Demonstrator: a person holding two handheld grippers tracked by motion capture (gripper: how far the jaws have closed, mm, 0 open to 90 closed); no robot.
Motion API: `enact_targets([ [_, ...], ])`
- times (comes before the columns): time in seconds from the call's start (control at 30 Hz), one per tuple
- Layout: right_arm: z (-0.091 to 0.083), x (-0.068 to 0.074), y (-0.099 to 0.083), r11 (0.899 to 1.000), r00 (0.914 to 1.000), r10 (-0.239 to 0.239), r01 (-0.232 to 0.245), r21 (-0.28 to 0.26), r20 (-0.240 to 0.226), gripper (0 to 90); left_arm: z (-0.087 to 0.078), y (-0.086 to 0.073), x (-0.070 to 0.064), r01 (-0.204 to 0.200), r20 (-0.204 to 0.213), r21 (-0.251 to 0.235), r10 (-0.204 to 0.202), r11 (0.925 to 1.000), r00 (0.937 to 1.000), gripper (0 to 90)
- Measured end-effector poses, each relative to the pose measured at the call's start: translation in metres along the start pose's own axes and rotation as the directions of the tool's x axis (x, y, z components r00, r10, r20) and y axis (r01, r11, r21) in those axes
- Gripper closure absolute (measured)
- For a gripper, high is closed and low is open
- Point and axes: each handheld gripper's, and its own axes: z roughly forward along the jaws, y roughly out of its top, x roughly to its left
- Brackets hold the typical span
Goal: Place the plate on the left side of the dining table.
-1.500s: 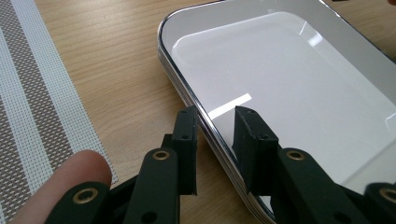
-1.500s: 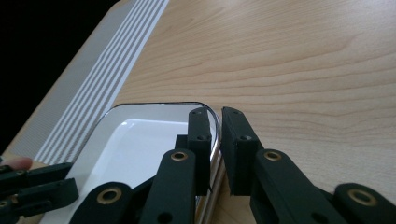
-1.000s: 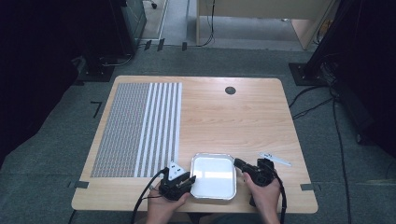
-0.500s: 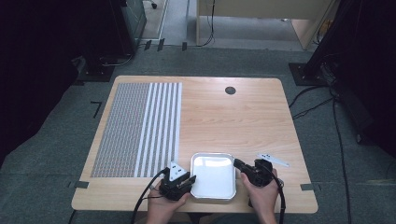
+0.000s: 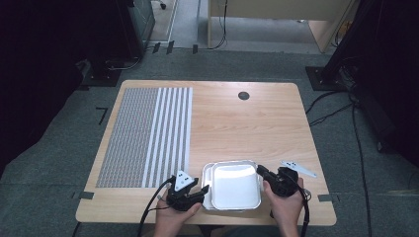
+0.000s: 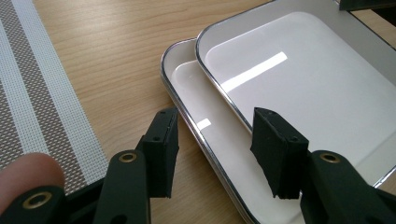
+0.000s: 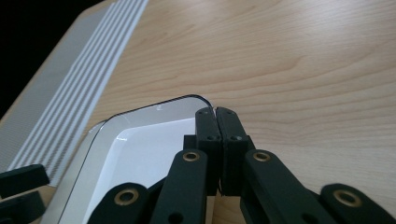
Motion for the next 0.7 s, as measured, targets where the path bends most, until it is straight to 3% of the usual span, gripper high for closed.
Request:
enact_targets([
  [0.17,-0.001,-0.002,0.003,1.0,0.9996,-0.011,0.011,-0.002,0.025,86.9,0.0,0.0,-0.003,-0.007,0.007,-0.002,0.007,1.0,1.0,52.3],
  [0.33,0.005,0.005,0.006,0.998,0.9973,-0.06,0.06,0.011,0.043,80.4,-0.001,0.001,-0.008,-0.008,0.027,-0.002,0.008,1.0,0.9996,54.0],
  [0.43,0.008,0.008,0.004,0.995,0.9936,-0.093,0.092,0.024,0.064,80.1,0.0,0.001,-0.01,-0.001,0.055,0.001,0.001,1.0,0.9985,58.2],
  [0.5,0.014,0.01,0.002,0.992,0.9889,-0.114,0.108,0.064,0.095,84.3,0.001,0.0,-0.014,0.01,0.091,0.01,-0.011,0.9999,0.9958,59.3],
  [0.67,0.017,0.012,0.0,0.994,0.9887,-0.1,0.093,0.062,0.112,87.9,0.004,-0.001,-0.018,0.007,0.101,0.036,-0.011,0.9993,0.9949,61.2],
  [0.7,0.017,0.01,-0.002,0.997,0.9907,-0.063,0.057,0.049,0.121,89.0,0.004,-0.002,-0.019,0.012,0.109,0.042,-0.017,0.9991,0.9939,60.7],
])
